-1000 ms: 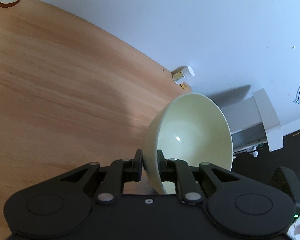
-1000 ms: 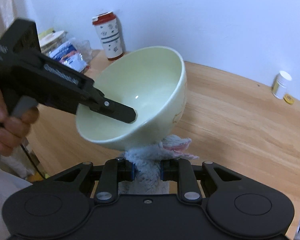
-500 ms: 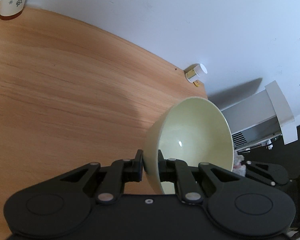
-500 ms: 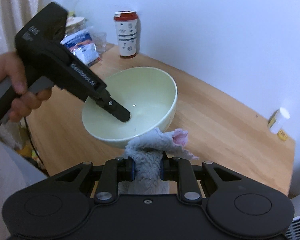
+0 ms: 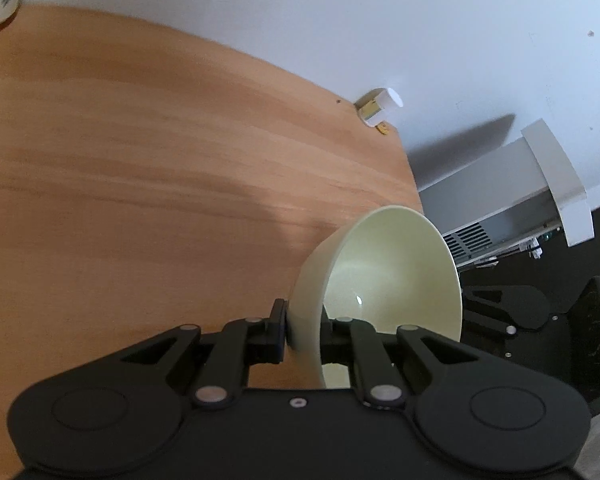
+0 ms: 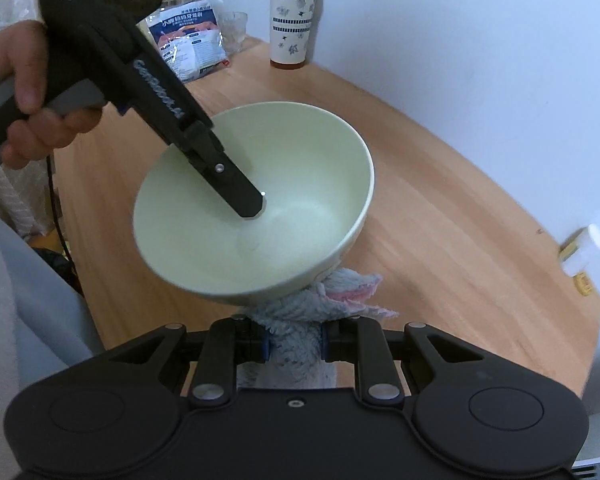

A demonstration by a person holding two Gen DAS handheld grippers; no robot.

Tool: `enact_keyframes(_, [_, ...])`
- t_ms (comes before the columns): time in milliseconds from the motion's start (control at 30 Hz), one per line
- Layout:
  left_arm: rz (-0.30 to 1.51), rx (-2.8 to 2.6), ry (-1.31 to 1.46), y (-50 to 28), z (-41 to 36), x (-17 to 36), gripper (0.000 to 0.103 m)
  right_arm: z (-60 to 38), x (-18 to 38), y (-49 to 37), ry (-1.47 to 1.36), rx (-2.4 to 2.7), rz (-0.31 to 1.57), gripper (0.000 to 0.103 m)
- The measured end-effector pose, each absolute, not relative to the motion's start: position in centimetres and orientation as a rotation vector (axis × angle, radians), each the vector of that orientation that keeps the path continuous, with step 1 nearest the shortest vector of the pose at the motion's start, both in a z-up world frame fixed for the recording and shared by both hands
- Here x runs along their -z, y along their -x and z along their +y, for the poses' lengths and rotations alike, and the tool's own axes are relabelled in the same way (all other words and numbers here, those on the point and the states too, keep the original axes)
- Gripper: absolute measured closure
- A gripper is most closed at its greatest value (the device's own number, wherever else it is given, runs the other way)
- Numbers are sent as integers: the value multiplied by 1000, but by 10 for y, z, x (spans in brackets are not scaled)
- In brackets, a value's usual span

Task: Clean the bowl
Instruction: 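Wipe the bowl's outer wall with the towel in the right gripper while the left gripper holds it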

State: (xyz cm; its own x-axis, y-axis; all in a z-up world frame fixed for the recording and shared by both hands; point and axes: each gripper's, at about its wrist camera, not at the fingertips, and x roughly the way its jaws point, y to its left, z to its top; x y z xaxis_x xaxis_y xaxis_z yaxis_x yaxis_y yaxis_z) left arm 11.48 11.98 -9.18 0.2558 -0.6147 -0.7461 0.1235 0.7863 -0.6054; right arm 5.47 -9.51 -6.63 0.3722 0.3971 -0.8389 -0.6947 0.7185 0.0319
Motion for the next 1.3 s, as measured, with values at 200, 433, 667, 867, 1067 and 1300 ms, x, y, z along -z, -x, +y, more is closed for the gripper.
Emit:
enact_keyframes(200, [1229,467,602,-113,134,105,93,-113,58,-63,198,-666,966,80])
enact_keyframes(433, [1226,424,743,-111,137,116,93,-175,67,-80,-413,-360,1014,79])
enact_keyframes(667, [1209,401,766,-115,140,116,93,-208,95,-66,-981,-225,942,79])
enact_keyframes(867, [1211,409,748,-117,139,115,93,-220,115,-55,-1286,-197,833,80])
enact_keyframes(1067, [1217,419,738,-117,138,115,93,-221,126,-54,-1426,-236,832,80])
enact_keyframes(1300, [1207,429,726,-117,135,111,93,-200,141,-61,-1430,-196,904,80])
